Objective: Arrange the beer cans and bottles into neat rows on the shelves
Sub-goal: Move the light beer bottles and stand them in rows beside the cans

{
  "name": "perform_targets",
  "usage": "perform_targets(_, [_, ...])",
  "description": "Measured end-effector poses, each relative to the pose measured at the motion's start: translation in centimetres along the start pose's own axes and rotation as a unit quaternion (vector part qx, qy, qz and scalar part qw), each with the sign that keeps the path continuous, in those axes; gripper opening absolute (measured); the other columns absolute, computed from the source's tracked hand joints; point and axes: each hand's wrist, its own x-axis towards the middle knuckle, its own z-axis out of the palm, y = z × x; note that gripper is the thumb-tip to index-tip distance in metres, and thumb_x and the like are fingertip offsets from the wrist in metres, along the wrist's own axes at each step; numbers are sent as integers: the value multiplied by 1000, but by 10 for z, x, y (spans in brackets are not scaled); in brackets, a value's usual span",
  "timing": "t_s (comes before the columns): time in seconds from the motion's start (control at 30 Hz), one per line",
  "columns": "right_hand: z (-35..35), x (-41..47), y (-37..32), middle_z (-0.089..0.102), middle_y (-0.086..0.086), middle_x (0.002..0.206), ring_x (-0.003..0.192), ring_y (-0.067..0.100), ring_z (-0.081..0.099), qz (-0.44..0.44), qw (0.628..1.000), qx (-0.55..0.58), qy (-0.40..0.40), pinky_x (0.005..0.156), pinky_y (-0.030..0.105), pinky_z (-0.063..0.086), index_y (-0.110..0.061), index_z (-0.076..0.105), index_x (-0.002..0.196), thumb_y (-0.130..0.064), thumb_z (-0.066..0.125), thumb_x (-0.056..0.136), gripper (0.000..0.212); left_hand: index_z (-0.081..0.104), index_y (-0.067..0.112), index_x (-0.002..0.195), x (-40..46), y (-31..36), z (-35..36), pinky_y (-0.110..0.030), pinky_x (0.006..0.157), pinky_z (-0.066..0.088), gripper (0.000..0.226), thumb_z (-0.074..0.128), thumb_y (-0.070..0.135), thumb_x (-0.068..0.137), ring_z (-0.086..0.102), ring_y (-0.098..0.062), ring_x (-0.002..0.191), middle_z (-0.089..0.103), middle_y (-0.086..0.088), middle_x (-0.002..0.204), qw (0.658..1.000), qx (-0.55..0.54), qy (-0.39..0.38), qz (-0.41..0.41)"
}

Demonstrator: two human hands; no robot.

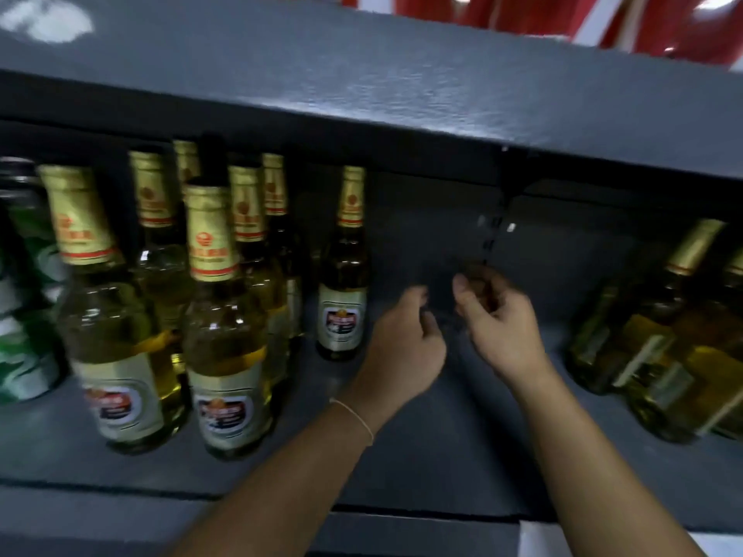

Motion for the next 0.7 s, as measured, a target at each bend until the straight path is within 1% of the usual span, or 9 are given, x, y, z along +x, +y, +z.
perform_targets(0.07, [-29,-3,-1,68,-7,86,71,-9,61,-5,1000,-3,25,69,12,48,-1,60,121,-19,62,95,32,53,9,132,10,14,12,-22,94,35,33,44,16,101,55,-26,119,61,-11,128,999,3,16,29])
perform_targets(0.13, [-59,-6,-5,68,-9,87,74,-11,61,-11,998,-16,61,72,12,46,-3,62,116,-16,62,94,25,58,7,127,19,26,29,-24,91,36,31,44,17,101,56,-29,115,63,-14,123,999,-11,11,42])
perform_targets(0.23, [-102,-11,-8,65,-13,87,75,-18,60,-34,990,-47,128,70,3,42,-8,63,108,-9,64,93,15,59,8,125,29,40,63,-24,85,39,29,44,16,101,60,-29,107,65,-14,116,997,-29,-14,72])
perform_targets(0.3, [-129,-14,-5,66,-10,89,76,-20,59,-45,980,-53,187,70,0,41,-8,63,110,-9,65,92,19,58,10,126,31,51,87,-24,90,42,29,45,15,100,60,-26,108,65,-10,118,994,-45,-39,95])
perform_targets(0.4, [-166,-18,3,67,-2,91,74,-16,60,-62,953,-89,282,71,3,43,-6,66,111,-15,68,91,22,54,12,132,28,71,121,-30,102,44,34,45,13,100,58,-21,116,61,-1,124,986,-81,-80,125])
perform_targets(0.47, [-189,-20,10,66,0,92,77,-7,61,-66,932,-125,333,76,11,47,-11,67,109,-24,67,90,23,51,14,136,24,83,137,-24,102,41,36,45,15,101,55,-15,119,58,3,127,980,-93,-114,133])
perform_targets(0.53, [-213,-19,22,66,4,97,89,12,64,-52,918,-163,359,84,30,52,-14,65,111,-37,62,87,33,49,14,139,20,92,153,-17,100,37,38,44,19,102,51,-9,121,55,4,132,975,-97,-143,142])
perform_targets(0.6, [-232,-16,34,66,7,106,100,24,64,-18,916,-194,351,90,45,53,-14,62,116,-47,58,84,46,47,16,140,18,97,168,-18,101,37,39,43,22,103,50,-8,123,55,4,135,970,-100,-161,154])
perform_targets(0.7, [-245,-12,48,65,5,115,109,23,62,41,931,-200,302,95,47,51,-14,56,127,-48,62,82,57,47,18,140,16,99,188,-23,104,40,38,43,23,102,52,-9,122,56,3,135,967,-108,-173,153])
